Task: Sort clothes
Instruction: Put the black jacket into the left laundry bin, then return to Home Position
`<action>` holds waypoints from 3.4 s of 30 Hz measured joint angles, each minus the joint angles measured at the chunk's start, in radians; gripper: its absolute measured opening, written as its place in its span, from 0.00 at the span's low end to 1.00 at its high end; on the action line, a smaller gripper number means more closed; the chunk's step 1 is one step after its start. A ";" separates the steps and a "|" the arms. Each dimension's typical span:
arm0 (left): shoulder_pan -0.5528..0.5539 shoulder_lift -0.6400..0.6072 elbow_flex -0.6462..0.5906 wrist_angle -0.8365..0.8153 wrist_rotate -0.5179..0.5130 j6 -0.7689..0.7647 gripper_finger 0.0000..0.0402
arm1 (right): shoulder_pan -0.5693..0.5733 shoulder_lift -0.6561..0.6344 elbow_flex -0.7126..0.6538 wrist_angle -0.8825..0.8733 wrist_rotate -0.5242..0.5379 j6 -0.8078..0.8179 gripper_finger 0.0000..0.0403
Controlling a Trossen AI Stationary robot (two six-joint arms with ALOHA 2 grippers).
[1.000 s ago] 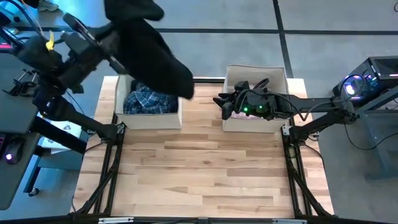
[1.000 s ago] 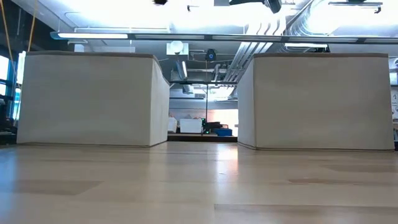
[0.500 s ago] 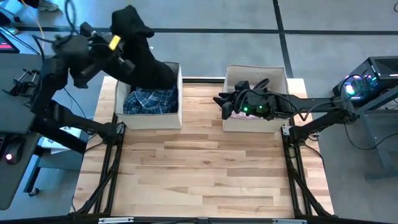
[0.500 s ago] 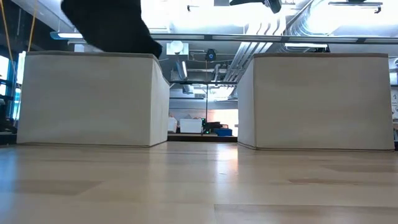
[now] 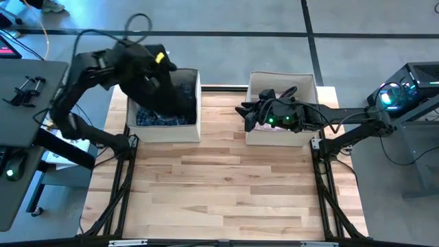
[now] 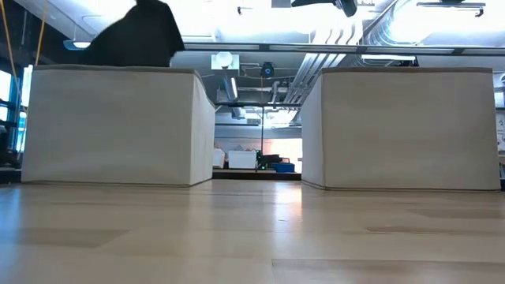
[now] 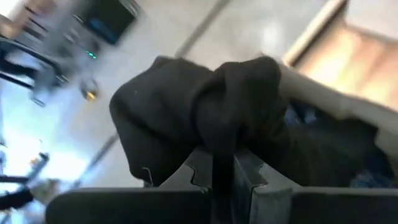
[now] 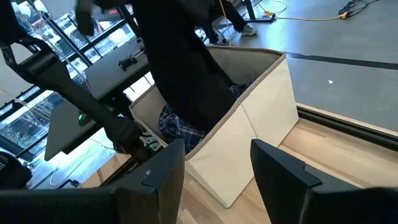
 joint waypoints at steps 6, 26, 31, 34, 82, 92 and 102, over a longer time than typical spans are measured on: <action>0.032 0.058 -0.123 -0.036 0.127 -0.021 0.02 | 0.019 0.000 0.000 0.000 0.001 0.000 0.43; 0.049 0.044 -1.027 0.701 0.549 -0.103 0.02 | 0.084 0.000 0.000 -0.038 0.001 0.009 0.43; 0.059 0.037 -1.022 0.700 0.550 -0.101 0.04 | 0.084 0.000 0.000 -0.038 0.002 0.027 0.43; 0.062 0.017 -0.986 0.681 0.546 -0.095 0.08 | 0.084 0.000 0.000 -0.038 0.002 0.027 0.43; 0.166 -0.323 -0.973 0.355 0.399 -0.407 0.25 | 0.082 0.000 0.000 -0.038 0.094 0.006 0.43; 0.300 0.067 -0.998 0.453 0.469 -0.318 0.25 | 0.082 0.000 0.000 -0.038 0.094 0.029 0.43; 0.300 0.335 -0.985 0.486 0.465 -0.186 0.25 | 0.083 0.000 0.000 -0.038 0.083 0.031 0.43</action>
